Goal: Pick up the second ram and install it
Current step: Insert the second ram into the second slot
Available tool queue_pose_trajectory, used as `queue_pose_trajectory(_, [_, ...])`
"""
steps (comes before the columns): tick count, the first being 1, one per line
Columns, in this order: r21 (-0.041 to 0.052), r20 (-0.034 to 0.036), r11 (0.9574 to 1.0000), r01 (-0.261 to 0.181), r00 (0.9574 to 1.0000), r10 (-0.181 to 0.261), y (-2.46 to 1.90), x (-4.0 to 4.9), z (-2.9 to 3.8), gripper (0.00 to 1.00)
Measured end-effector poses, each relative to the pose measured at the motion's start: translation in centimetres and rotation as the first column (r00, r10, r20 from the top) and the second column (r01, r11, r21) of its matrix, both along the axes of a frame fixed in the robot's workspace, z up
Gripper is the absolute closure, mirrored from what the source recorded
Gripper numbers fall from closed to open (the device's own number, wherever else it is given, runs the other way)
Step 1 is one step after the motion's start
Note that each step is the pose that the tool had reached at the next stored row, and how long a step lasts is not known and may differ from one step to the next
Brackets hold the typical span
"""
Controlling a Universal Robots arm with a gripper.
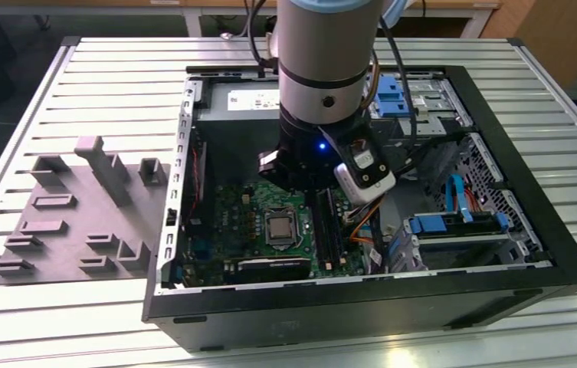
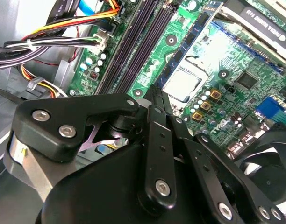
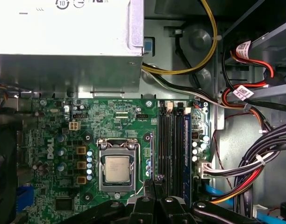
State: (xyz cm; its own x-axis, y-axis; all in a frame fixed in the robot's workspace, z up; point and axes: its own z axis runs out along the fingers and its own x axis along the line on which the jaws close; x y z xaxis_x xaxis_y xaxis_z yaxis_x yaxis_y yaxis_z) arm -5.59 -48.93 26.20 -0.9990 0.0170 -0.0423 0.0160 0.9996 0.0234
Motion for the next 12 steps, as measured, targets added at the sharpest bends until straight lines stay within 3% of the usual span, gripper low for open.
queue_pose_trajectory(12, [-0.0001,0.0000,0.9999,0.011,0.9999,-0.011,0.15,0.26,-0.48,0.89])
